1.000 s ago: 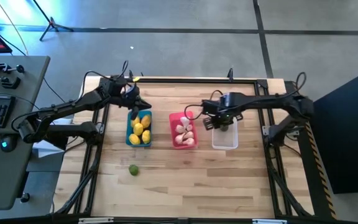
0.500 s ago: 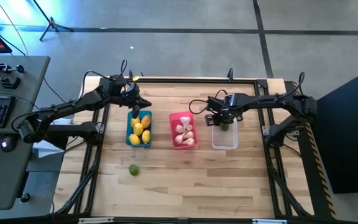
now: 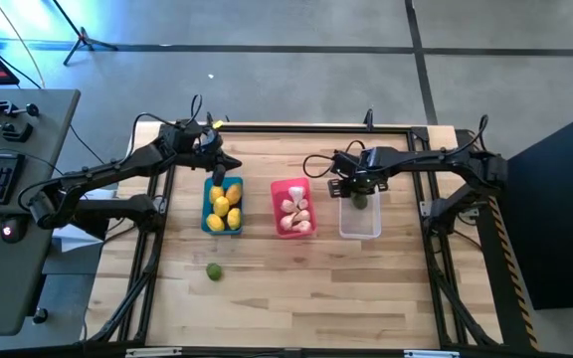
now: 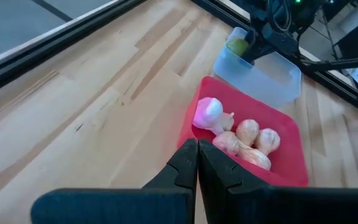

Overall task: Sort produce into baskets
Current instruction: Put the bottom right green lime into the white bin, then put the top green lime into the white bin

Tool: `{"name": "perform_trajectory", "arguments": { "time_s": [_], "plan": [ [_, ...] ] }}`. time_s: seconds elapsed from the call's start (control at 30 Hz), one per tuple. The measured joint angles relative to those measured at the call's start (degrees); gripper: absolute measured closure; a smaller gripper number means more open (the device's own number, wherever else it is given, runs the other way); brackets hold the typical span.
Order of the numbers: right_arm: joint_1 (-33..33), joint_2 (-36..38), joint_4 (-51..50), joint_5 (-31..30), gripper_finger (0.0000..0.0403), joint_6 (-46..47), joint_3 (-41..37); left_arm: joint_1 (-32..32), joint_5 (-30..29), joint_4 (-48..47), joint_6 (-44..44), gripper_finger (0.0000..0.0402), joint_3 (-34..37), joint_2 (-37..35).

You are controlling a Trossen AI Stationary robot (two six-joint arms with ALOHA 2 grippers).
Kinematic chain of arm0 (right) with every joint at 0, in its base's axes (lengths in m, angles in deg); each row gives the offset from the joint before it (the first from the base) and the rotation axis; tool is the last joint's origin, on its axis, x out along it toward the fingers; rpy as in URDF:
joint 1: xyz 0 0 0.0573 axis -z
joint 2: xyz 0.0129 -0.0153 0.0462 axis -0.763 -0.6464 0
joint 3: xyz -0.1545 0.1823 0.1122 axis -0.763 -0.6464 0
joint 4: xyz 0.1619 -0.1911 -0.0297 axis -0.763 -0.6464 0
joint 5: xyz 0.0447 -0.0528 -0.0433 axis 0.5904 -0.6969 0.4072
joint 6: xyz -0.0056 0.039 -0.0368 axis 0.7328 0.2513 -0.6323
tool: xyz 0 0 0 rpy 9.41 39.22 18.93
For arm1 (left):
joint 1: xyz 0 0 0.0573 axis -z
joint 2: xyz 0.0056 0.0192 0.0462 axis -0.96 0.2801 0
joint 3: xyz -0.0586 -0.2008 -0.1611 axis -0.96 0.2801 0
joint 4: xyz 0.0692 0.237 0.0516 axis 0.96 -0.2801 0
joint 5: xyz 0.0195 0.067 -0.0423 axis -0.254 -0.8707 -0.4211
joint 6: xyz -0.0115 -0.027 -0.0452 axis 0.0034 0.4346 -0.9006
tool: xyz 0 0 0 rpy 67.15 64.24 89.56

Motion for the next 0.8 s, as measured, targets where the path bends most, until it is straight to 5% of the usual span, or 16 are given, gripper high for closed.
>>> {"name": "perform_trajectory", "arguments": {
  "time_s": [0.2, 0.43, 0.63, 0.8],
  "plan": [
    [0.0, 0.0, 0.1, -0.3, 0.0162, -1.0, 0.0, -1.9, 0.4, -4.6, -0.3, 0.0401, -0.8, 0.0],
    [-0.1, 0.0, 1.5, -1.5, 0.0165, -6.7, 0.7, -5.8, 0.8, -17.3, 11.5, 0.0401, -10.4, 5.9],
    [-0.8, 1.7, 0.6, -4.2, 0.024, -14.7, 4.4, -7.2, 1.5, -33.9, 26.5, 0.0402, -23.4, 18.4],
    [-0.9, 5.7, -0.6, -6.4, 0.0338, -18.6, 6.6, -6.3, -6.1, -45.1, 34.5, 0.0392, -31.8, 27.2]
  ]
}}
